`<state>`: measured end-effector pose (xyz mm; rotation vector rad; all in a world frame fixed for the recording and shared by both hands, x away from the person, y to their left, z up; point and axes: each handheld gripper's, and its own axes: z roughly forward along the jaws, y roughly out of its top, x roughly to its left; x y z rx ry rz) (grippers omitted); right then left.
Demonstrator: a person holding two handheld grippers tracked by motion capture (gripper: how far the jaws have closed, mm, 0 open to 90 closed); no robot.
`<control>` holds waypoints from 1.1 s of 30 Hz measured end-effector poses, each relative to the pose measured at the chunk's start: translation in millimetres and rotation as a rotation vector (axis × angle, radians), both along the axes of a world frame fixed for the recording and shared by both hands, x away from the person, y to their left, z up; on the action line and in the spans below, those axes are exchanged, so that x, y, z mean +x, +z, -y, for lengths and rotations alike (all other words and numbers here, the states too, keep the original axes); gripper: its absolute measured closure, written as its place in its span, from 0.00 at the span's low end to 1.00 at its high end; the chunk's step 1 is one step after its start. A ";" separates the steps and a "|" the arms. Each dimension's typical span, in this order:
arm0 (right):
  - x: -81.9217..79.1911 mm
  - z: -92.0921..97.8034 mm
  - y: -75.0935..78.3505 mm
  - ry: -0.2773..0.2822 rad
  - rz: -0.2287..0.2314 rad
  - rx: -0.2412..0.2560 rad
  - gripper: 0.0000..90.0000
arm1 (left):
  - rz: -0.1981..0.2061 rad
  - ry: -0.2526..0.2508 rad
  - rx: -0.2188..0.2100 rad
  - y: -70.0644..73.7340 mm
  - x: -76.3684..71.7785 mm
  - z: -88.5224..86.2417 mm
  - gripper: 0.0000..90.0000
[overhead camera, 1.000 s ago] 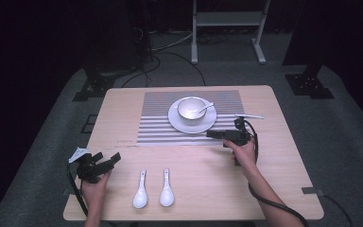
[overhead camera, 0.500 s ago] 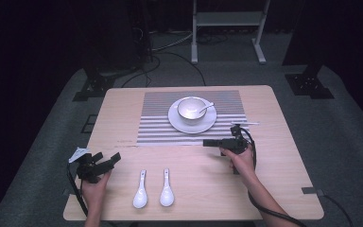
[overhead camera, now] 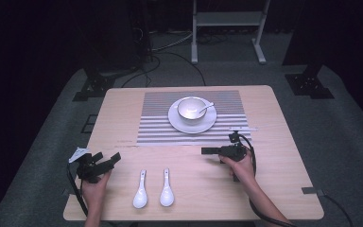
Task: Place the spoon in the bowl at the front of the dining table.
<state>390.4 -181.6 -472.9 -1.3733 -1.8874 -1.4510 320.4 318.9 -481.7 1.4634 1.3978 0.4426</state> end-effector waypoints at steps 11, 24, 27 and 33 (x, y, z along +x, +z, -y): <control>-13.3 3.4 -6.3 0.005 -0.002 0.023 0.44 | 0.000 0.000 0.000 0.0 0.0 0.1 0.04; -31.9 7.0 -12.3 0.022 -0.005 0.058 0.44 | 0.000 0.002 0.002 0.0 -0.1 0.2 0.04; -36.6 6.1 -15.0 0.031 -0.013 0.058 0.43 | 0.000 0.003 0.001 0.0 -0.1 0.1 0.04; -44.9 4.2 -20.5 0.043 -0.014 0.051 0.43 | 0.000 0.002 0.001 0.0 -0.1 0.1 0.04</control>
